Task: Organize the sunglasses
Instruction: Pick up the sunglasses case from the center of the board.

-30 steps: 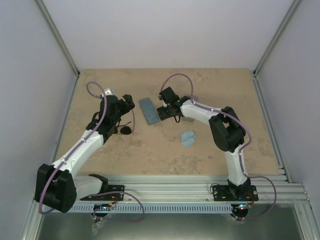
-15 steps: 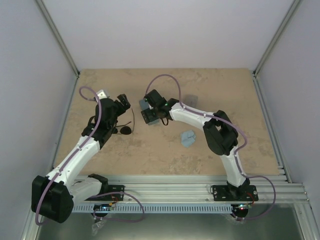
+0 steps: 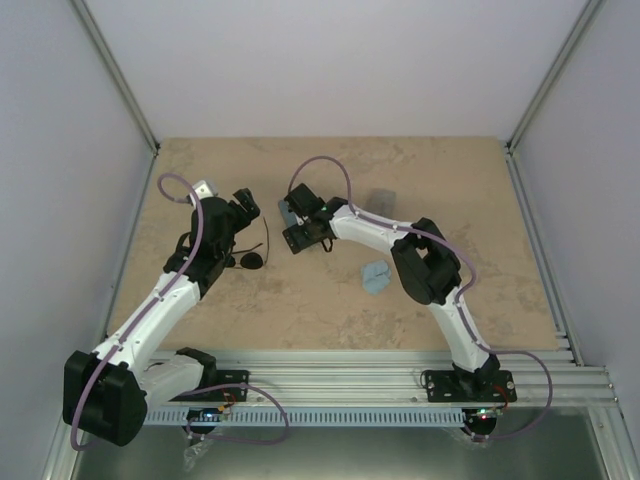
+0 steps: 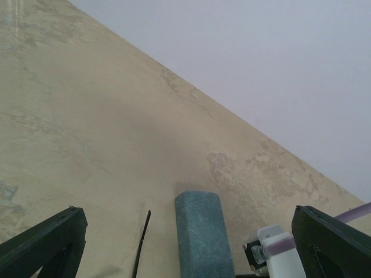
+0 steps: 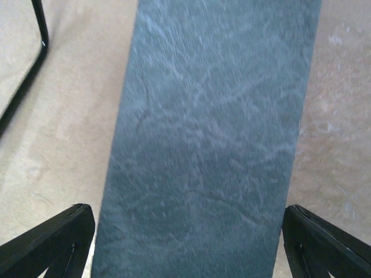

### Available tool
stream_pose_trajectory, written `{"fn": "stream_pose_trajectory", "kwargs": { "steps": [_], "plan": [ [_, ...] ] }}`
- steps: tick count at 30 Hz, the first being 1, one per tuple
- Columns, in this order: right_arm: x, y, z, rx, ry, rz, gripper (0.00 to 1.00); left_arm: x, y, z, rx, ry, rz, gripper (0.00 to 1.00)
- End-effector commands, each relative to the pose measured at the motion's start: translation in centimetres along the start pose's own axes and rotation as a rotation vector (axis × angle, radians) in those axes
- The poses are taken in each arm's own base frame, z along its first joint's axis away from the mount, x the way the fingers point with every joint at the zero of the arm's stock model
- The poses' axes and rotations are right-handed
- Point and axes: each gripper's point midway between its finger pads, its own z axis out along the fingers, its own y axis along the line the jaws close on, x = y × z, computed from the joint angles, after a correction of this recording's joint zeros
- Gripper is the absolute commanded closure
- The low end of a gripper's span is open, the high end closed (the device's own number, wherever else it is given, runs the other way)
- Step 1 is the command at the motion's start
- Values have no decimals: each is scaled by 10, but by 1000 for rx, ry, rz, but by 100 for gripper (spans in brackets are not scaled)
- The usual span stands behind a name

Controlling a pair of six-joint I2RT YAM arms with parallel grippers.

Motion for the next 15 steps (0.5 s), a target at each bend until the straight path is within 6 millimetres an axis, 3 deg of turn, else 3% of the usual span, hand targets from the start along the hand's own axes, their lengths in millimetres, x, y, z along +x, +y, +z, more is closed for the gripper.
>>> {"fn": "stream_pose_trajectory", "kwargs": {
  "steps": [1,6,15],
  "plan": [
    [2,-1,9,13,41,-30,13,0,5,-1,-11,-11,-13,1],
    [3,-4,13,32,48,-39,22,-2,3,-3,-3,-16,-19,1],
    [5,-5,15,39,56,-56,17,-1,1,-2,6,-7,-17,1]
  ]
}}
